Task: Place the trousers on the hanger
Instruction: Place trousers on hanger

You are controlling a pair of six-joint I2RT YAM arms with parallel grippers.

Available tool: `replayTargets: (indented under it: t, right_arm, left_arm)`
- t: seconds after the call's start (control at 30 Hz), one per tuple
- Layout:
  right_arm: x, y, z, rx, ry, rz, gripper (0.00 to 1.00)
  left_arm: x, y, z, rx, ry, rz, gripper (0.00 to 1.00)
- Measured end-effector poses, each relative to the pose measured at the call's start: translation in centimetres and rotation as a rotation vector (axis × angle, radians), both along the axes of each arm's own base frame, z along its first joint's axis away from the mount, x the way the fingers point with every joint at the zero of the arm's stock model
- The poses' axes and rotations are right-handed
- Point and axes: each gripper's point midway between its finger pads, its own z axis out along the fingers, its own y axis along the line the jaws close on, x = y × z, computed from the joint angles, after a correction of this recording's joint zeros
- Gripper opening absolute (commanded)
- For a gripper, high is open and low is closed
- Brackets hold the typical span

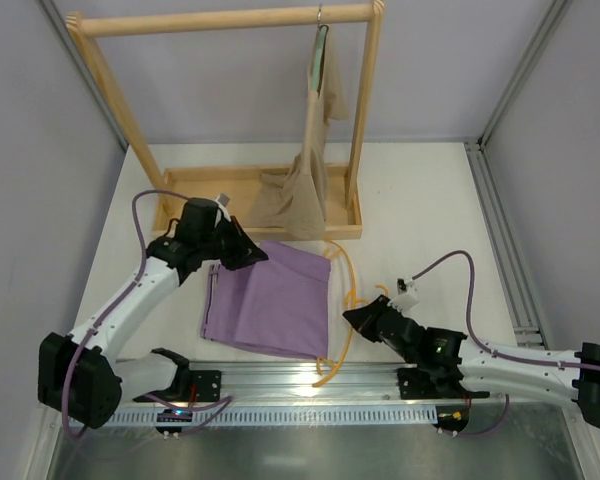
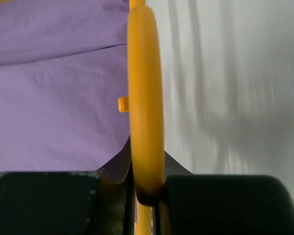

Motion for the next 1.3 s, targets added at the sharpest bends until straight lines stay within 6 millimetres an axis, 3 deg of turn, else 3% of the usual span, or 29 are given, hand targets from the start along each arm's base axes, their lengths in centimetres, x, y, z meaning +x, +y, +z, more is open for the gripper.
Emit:
replayTargets:
  t: [0.13, 0.2, 0.3, 0.57, 0.73, 0.8, 0.93, 1.07, 1.17, 1.3]
  right_arm:
    - [-0.4, -0.7, 0.2, 0.053, 0.035, -0.04, 0.04]
    - [-0.5, -0.9, 1.2, 0.089, 0.037, -0.051, 0.04]
    - [-0.5, -1.6, 2.5, 0.084, 0.036, -0.069, 0.04]
    - [-1.4, -3.2, 4.2, -0.121, 0.059, -0.019, 0.04]
    - [-1.6, -3.2, 3.6, -0.254, 0.077, 0.038, 0.04]
    - [-1.6, -3.1, 3.7, -0.283, 0.067, 0.062, 0.04]
    - [-1.7, -3.3, 3.9, -0.313, 0.044, 0.097, 0.04]
    - [-1.8, -3.5, 4.0, -0.323, 0.032, 0.117, 0.04]
    - [-1.8, -3.4, 4.1, -0.318, 0.031, 0.119, 0.04]
    - [-1.8, -3.4, 4.1, -0.317, 0.03, 0.119, 0.04]
  left_arm:
    - [1.4, 3.7, 1.0, 0.101, -0.008, 0.06, 0.0]
    - [1.4, 5.8, 0.2, 0.163, 0.023, 0.084, 0.0]
    - [0.8, 7.4, -1.6, 0.227, 0.085, 0.079, 0.0]
    - [-1.4, 7.3, -7.7, 0.225, 0.175, 0.016, 0.0]
    - [0.1, 6.3, -8.0, 0.173, 0.11, -0.005, 0.0]
    - [0.9, 5.7, -7.6, 0.144, 0.072, -0.016, 0.07]
    - [2.8, 5.3, -6.9, 0.116, -0.008, -0.013, 0.43]
    - [3.1, 6.2, -7.3, 0.151, -0.022, 0.026, 0.53]
    - [1.1, 7.2, -8.2, 0.231, -0.001, 0.055, 0.54]
    - [-2.4, 7.1, -7.5, 0.264, -0.027, 0.044, 0.53]
